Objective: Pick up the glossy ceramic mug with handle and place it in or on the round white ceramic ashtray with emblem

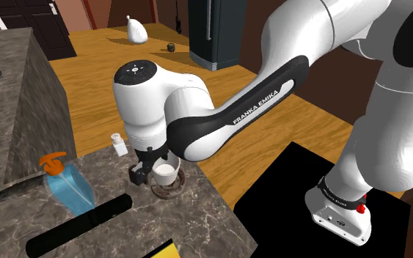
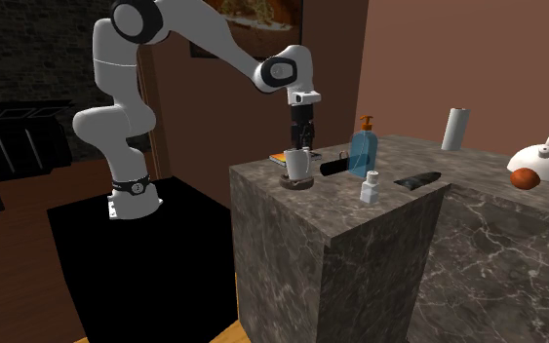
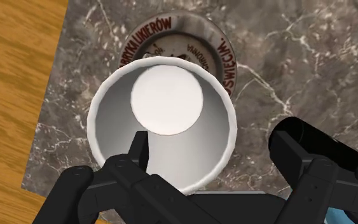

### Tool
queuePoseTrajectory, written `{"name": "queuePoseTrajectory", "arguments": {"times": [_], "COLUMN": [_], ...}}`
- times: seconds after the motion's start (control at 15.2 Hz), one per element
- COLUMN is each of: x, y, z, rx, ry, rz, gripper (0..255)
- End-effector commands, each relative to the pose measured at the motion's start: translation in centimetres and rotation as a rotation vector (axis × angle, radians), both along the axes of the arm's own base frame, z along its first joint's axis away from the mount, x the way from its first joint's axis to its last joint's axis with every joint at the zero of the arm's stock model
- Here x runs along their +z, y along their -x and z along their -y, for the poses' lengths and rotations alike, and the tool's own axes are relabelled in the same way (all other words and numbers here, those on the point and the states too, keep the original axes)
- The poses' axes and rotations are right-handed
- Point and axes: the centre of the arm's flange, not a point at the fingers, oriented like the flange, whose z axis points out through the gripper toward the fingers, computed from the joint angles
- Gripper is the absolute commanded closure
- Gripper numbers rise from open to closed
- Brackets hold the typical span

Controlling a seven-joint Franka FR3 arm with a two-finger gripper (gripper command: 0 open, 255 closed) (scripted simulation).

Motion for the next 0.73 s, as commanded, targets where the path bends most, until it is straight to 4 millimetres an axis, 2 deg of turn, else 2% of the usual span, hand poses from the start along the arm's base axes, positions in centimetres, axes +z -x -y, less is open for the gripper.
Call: {"name": "queuePoseTrajectory", "arguments": {"times": [0.0, 0.13, 0.66], "x": [2.0, 4.4, 4.4], "y": [0.3, 0.7, 0.7], "z": [-0.1, -0.1, -0.1], "rx": [0.0, 0.0, 0.0], "ry": [0.0, 0.0, 0.0], "rz": [0.0, 0.0, 0.0], "gripper": [0, 0, 0]}}
